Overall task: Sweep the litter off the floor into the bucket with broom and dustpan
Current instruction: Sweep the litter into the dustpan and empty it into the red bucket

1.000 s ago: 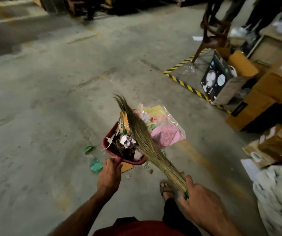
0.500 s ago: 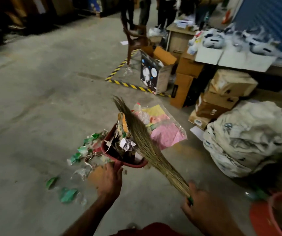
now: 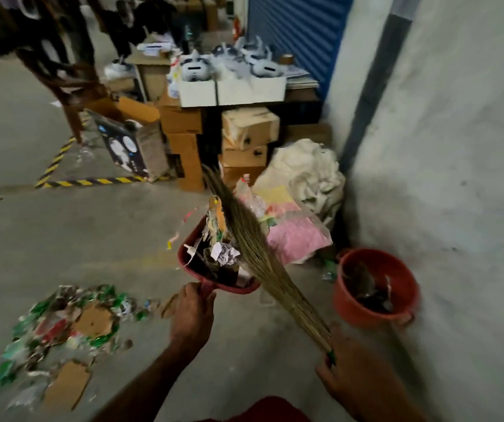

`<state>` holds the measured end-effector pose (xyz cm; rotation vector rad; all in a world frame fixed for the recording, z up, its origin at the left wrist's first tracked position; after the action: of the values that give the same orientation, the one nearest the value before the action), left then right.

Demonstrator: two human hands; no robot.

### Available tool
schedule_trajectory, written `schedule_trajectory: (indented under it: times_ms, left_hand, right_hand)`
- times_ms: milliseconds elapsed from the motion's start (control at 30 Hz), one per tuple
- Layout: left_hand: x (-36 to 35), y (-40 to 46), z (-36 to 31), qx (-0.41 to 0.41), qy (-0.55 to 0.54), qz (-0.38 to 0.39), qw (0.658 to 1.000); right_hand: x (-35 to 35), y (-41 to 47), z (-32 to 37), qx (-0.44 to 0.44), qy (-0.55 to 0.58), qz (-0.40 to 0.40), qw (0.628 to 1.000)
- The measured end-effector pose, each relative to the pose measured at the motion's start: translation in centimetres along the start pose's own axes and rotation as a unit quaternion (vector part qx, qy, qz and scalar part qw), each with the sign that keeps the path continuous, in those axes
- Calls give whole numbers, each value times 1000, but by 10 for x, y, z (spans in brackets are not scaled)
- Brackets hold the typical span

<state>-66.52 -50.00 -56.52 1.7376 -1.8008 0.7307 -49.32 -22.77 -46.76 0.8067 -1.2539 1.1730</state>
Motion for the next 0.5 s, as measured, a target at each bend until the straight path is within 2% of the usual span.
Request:
schedule_trajectory:
  times_ms: [100, 300, 500]
  left_hand:
    - [-59, -5, -61, -40, -9, 30, 999]
    - [-164, -24, -161, -94, -8, 117, 989]
    - [-247, -43, -236, -146, 8, 200, 969]
  right_hand:
    - [16, -14, -68, -41, -19, -23, 999]
    - [45, -60, -176, -145, 8, -15, 989]
    - [42, -89, -256, -238, 2, 45, 970]
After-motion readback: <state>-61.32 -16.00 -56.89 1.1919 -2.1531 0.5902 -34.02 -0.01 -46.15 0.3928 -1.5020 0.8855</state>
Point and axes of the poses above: each hand's wrist, its own y-axis towards the middle knuckle, its own x-axis out of the back of the hand, z = x × y, the point moved 6 cm from there along y, towards the middle knuckle, and after that the axes turned 6 degrees about -y, right-handed, at the moved point
